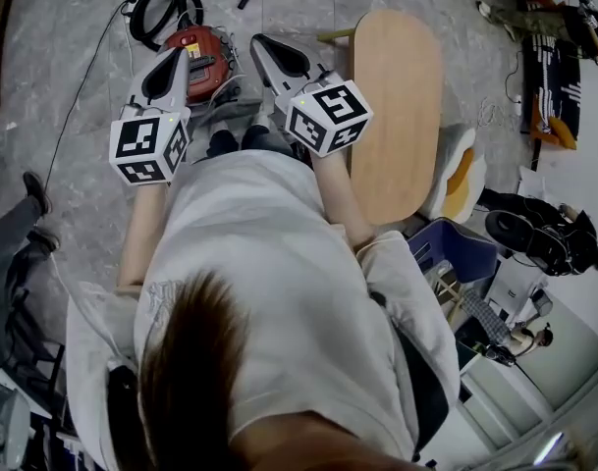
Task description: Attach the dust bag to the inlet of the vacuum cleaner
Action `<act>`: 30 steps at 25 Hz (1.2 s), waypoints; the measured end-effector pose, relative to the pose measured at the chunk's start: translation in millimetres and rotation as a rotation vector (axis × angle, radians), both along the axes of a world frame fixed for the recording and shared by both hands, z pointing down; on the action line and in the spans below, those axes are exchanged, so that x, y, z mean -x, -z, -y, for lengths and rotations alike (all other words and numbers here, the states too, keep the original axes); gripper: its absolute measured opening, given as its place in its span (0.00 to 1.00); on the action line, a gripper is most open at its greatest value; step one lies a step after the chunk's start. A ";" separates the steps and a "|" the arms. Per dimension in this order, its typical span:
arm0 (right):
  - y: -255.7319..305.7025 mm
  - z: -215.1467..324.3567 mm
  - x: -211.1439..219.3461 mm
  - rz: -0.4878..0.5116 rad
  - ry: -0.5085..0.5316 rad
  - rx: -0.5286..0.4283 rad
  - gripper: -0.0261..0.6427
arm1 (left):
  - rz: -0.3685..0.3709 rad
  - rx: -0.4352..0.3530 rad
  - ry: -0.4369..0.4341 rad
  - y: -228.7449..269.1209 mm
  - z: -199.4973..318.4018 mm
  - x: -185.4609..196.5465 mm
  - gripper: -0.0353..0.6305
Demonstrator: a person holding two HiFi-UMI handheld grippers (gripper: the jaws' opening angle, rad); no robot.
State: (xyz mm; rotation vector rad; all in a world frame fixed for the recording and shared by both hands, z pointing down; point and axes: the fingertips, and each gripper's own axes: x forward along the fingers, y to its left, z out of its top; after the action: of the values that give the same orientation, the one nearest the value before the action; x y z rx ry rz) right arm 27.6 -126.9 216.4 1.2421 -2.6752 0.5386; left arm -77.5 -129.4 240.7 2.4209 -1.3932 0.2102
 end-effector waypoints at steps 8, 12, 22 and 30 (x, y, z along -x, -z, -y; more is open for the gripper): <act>28.5 -1.0 -5.9 -0.055 0.029 0.003 0.04 | -0.003 -0.101 0.004 40.0 -9.1 2.8 0.08; 24.3 -7.0 -11.0 -0.070 -0.007 -0.003 0.04 | 0.013 -0.123 0.008 46.4 -9.2 4.9 0.08; 31.3 9.2 -25.1 -0.062 -0.061 -0.035 0.04 | 0.011 -0.133 0.022 50.5 1.9 4.0 0.08; 32.2 18.0 -21.4 -0.092 -0.059 -0.057 0.04 | 0.004 -0.123 0.034 45.6 7.3 12.5 0.08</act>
State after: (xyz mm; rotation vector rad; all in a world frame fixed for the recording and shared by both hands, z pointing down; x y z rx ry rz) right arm 49.0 -144.9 184.2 1.3303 -2.6020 0.4048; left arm -89.9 -136.7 195.1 2.4933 -1.4887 0.1243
